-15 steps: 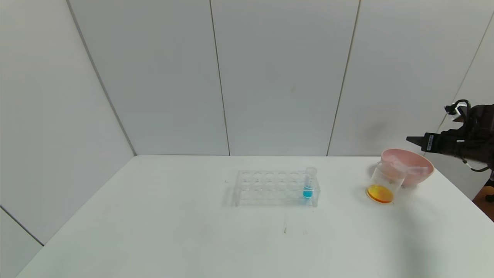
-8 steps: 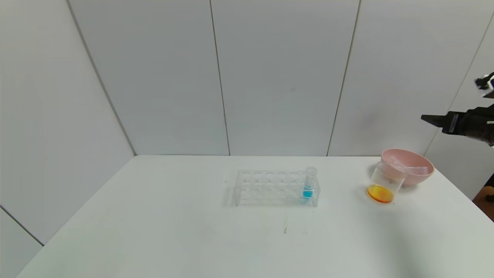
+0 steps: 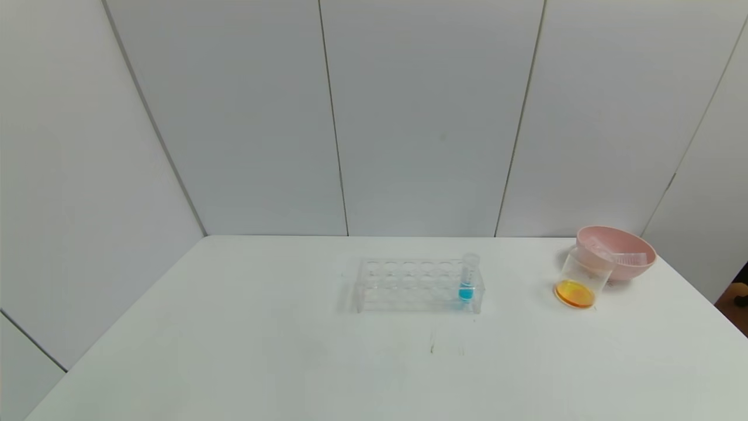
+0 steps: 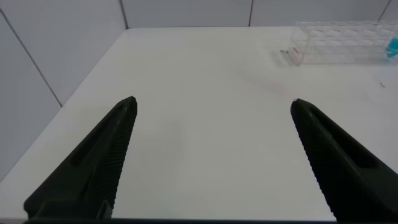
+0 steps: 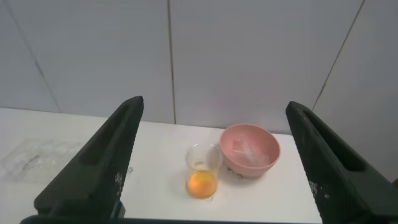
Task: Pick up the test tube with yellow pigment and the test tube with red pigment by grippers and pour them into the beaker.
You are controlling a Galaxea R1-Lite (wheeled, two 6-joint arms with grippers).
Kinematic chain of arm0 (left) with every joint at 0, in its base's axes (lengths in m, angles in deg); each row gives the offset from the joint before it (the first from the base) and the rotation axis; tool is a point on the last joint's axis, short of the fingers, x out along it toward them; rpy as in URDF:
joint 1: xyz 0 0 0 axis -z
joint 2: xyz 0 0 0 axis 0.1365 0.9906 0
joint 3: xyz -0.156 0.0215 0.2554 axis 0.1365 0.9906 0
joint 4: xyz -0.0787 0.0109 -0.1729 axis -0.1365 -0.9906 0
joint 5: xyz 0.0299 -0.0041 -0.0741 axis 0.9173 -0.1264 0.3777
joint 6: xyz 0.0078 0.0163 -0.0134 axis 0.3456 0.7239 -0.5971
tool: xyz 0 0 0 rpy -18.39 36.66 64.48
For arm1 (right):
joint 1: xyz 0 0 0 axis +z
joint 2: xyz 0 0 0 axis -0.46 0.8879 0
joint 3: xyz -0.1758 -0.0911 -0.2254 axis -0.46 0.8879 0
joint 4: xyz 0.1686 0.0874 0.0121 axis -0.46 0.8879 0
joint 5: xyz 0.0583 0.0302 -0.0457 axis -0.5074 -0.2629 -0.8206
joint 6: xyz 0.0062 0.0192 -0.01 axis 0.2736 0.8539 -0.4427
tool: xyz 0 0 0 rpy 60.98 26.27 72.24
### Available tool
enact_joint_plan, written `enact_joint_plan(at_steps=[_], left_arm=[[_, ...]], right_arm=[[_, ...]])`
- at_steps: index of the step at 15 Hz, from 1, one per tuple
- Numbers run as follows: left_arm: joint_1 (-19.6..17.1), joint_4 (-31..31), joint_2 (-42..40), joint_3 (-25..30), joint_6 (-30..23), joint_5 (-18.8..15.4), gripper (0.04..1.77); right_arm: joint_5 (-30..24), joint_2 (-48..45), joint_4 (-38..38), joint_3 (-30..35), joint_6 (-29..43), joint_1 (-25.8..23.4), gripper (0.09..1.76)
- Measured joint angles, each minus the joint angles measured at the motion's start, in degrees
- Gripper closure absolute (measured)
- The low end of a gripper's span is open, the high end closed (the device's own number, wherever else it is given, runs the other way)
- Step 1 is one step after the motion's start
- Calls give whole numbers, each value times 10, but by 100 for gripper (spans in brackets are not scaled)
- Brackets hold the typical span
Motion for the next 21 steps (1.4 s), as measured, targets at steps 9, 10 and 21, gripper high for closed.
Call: enact_joint_plan(at_steps=[9,10,21], left_arm=[[0,0,0,0,0,0,5],[0,0,0,0,0,0,5],[0,0,0,0,0,0,5]], right_arm=[[119,-424,123,353,-11,147,16],[104,-451,141,383,-17,140,16],[145,-596,229,417,-25,123,15]])
